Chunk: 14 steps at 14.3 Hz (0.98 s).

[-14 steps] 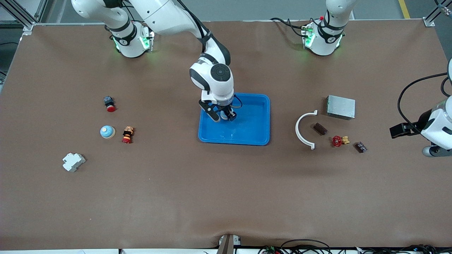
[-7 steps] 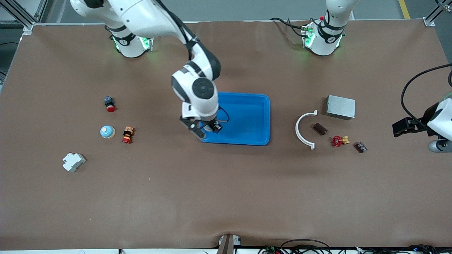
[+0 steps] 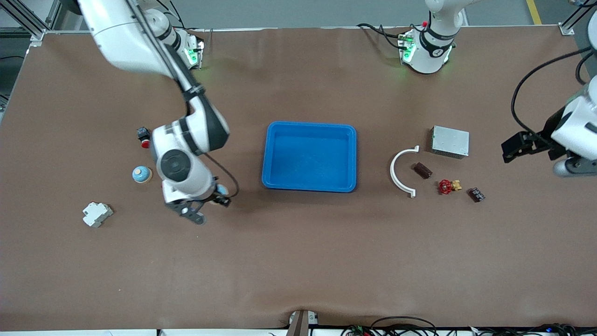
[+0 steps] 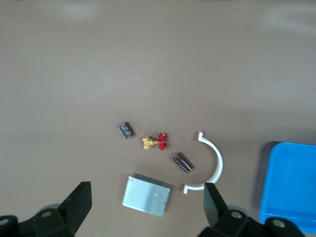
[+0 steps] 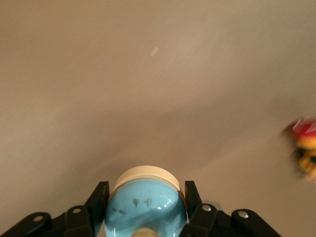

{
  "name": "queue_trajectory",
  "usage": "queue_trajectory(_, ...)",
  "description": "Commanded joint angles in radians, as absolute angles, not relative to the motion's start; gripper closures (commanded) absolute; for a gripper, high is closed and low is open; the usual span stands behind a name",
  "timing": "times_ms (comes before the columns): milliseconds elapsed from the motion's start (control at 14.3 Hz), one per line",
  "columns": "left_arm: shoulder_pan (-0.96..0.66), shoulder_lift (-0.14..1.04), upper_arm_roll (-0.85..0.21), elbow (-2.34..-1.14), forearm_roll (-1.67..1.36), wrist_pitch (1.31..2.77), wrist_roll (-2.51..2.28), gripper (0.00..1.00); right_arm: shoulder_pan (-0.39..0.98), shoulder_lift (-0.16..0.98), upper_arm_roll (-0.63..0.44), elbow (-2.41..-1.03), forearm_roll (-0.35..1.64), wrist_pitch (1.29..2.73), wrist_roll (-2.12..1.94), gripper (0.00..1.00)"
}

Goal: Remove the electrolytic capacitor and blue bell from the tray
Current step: 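Carry the bell with the right gripper and set it beside the first bell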

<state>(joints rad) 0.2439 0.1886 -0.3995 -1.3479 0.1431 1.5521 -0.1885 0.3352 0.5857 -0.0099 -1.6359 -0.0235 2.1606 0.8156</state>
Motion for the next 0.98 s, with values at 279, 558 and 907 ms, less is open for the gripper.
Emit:
queue_trajectory(279, -0.035, 0.002, -0.045, -1.552, 0.074, 1.532, -0.071, 0.00, 0.108, 0.595, 0.020, -1.661, -0.021, 2.161, 0.470, 1.00)
queue_trajectory(558, -0.100, -0.054, 0.015, -1.597, 0.075, 1.526, -0.054, 0.00, 0.017, 0.607, 0.018, -1.710, -0.023, 2.241, 0.284, 1.00)
queue_trajectory(907, -0.098, -0.049, 0.009, -1.598, 0.072, 1.510, -0.029, 0.00, -0.064, 0.640, 0.017, -1.709, -0.025, 2.278, 0.141, 1.00)
